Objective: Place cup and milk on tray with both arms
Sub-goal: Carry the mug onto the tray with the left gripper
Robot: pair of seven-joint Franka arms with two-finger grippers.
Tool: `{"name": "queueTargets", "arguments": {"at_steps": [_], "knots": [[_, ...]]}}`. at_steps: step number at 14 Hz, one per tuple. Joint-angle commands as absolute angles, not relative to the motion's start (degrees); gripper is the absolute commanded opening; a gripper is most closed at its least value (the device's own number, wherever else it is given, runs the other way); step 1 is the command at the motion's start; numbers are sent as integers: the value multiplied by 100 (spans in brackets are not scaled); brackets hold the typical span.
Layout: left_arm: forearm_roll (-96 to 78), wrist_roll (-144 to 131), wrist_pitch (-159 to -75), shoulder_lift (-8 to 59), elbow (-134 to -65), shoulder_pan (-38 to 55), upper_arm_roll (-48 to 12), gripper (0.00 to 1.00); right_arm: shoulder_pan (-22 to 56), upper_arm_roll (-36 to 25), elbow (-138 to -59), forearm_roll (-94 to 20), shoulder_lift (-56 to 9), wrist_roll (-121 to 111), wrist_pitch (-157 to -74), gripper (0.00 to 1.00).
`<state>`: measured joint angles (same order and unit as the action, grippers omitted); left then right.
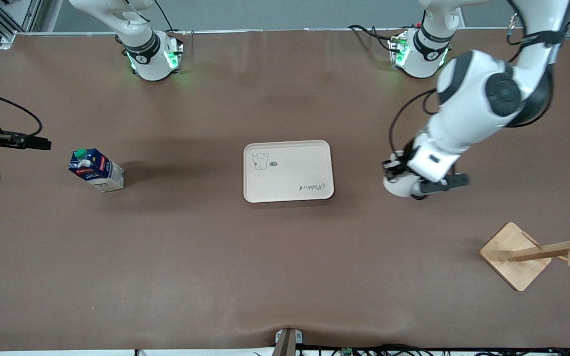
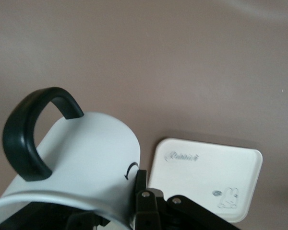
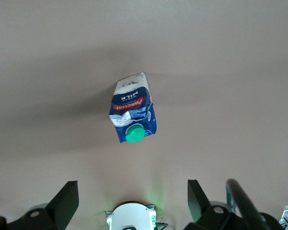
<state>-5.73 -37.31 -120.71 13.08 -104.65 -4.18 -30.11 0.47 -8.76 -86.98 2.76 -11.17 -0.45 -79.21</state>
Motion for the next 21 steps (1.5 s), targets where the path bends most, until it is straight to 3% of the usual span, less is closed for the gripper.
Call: {"name": "queueTargets", "arguments": {"at_steps": [1,4,10,14,16,21], "knots": [[24,-4944,-11629,2168,-9670,200,-3006,0,-280,-835,-8745,290,-1344,0,-7945,100],[229,-5624,-11365,2951,-9054,903,-2988,0,-667,-853,-8780,-552,-1590,-35,-7980,100],[246,-5959,-11355,3822,-8816,1564,-2936,0,-466,-844,-9315,-554,-1644,290,-8147,100],[255,-5968,-11355,4077,-8789,2047,-2594,0,-168,-835,-10527,-309,-1187,194,-9419,100],[255,-5968,-11390,4201,-8789,2188,-2497,0,26,-835,-10774,226,-1178,-121,-9842,100],[264,-5924,-11654,4482,-8789,2267,-2487,0,-9,-835,-11513,272,-993,-598,-10538,100]]}}
